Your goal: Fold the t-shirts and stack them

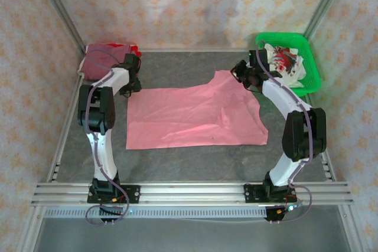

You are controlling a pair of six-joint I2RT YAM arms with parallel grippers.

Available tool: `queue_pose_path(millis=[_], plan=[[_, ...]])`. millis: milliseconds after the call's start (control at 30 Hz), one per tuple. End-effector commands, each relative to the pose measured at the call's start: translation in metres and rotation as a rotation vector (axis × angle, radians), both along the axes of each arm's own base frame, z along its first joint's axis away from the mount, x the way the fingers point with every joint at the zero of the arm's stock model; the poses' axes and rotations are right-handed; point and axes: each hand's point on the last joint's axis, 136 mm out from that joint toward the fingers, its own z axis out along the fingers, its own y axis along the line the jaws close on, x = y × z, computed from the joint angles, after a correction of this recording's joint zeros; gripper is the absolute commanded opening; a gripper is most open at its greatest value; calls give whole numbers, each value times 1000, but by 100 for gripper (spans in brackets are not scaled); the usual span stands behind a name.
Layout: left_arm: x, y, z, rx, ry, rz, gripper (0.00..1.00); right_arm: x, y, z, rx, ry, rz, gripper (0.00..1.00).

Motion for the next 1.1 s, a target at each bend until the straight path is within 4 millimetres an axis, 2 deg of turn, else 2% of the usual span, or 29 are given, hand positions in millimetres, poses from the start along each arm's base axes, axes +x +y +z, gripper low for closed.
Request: queue_pose_path(millis=[0, 300, 467, 567, 633, 667, 800, 1067], plan=[[-3, -5, 0, -13, 36, 14, 49, 5, 1, 4, 10, -31, 6, 0], [-2, -10, -13, -39, 91, 4, 46, 6, 2, 5, 21, -37, 7, 0], [3, -13, -15, -50, 92, -1, 33, 4, 2, 3, 25, -32, 9, 0], [6, -13, -10, -46, 87, -10, 19, 3, 0, 5, 17, -36, 5, 0], [7, -12, -6, -40, 80, -10, 16, 2, 0, 7, 11, -39, 4, 0], [7, -12, -3, -37, 76, -13, 9, 2, -1, 8, 10, -39, 2, 0], [8, -13, 8, -21, 50, -19, 0, 1, -1, 13, 9, -46, 3, 0], [-1, -12, 24, -12, 5, -16, 0, -6, -6, 23, -2, -66, -6, 0]])
